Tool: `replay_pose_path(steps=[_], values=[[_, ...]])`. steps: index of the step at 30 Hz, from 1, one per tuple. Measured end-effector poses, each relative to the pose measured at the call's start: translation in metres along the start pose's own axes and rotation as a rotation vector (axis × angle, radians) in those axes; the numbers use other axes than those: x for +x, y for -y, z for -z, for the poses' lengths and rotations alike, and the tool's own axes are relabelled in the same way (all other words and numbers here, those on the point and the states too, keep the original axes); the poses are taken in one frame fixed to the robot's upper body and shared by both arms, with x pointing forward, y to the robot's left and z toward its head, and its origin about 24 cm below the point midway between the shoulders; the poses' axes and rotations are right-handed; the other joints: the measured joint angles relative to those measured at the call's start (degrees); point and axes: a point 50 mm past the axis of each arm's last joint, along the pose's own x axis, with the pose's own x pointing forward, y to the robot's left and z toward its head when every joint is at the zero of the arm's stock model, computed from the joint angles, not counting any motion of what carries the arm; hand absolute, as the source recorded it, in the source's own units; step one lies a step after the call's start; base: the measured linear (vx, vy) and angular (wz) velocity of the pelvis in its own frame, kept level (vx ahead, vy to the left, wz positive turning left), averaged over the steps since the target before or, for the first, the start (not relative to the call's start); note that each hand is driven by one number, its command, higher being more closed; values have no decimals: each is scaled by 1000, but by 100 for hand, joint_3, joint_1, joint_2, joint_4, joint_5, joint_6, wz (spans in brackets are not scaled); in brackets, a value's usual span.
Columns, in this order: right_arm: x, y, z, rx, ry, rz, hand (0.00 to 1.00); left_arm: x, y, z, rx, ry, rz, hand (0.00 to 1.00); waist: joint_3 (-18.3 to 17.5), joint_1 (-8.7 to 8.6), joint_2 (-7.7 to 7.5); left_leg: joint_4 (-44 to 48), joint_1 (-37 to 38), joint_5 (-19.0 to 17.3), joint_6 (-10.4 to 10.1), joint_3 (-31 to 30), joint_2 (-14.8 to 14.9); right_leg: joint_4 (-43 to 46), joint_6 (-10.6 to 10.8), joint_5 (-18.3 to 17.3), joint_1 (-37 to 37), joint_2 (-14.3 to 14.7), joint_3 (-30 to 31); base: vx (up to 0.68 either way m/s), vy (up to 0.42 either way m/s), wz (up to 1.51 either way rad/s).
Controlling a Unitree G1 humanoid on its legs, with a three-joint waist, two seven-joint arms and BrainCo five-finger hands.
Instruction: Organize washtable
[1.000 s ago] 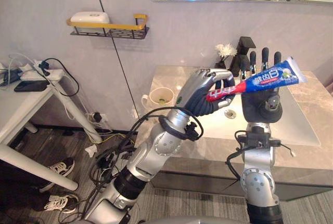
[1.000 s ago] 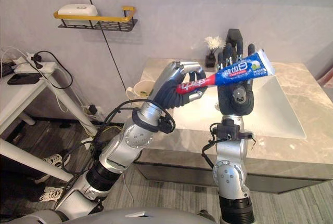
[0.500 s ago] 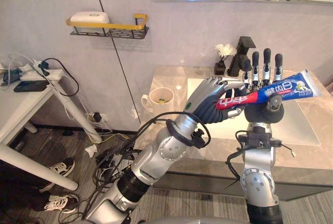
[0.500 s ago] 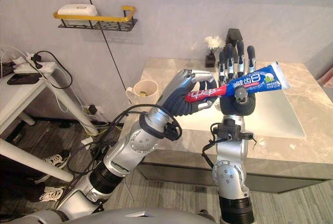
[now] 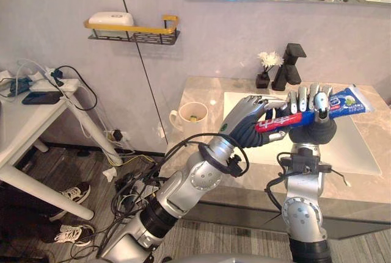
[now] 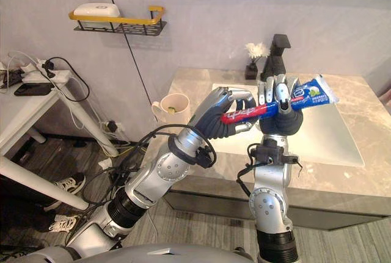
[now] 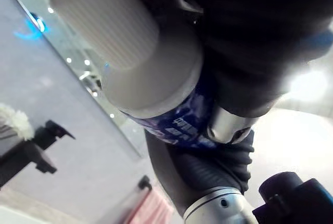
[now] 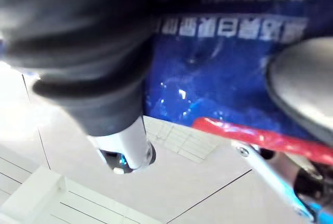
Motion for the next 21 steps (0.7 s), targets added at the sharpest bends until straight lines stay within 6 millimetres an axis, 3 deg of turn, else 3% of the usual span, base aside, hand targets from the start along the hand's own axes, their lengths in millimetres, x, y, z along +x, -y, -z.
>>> replay_pose_path(steps=[5,6,21], values=[[0,-1,1,5,-3,-3,100,-1,0,1,0,-7,-2,100,1,2,-6,0,0,1,0,-4,0,0,0,0,2,0,-2,0,0,0],[0,-1,2,6,-6,-3,100,-2,0,2,-1,-12,-4,0,1,2,-8,0,0,0,0,-4,0,0,0,0,2,0,-2,0,0,0],[0,-1,2,8,-7,4,100,-4,-3,2,-2,-18,-25,0,-3,9,-45,0,7,2,-2,-4,0,3,-1,1,10,1,-2,0,0,0]])
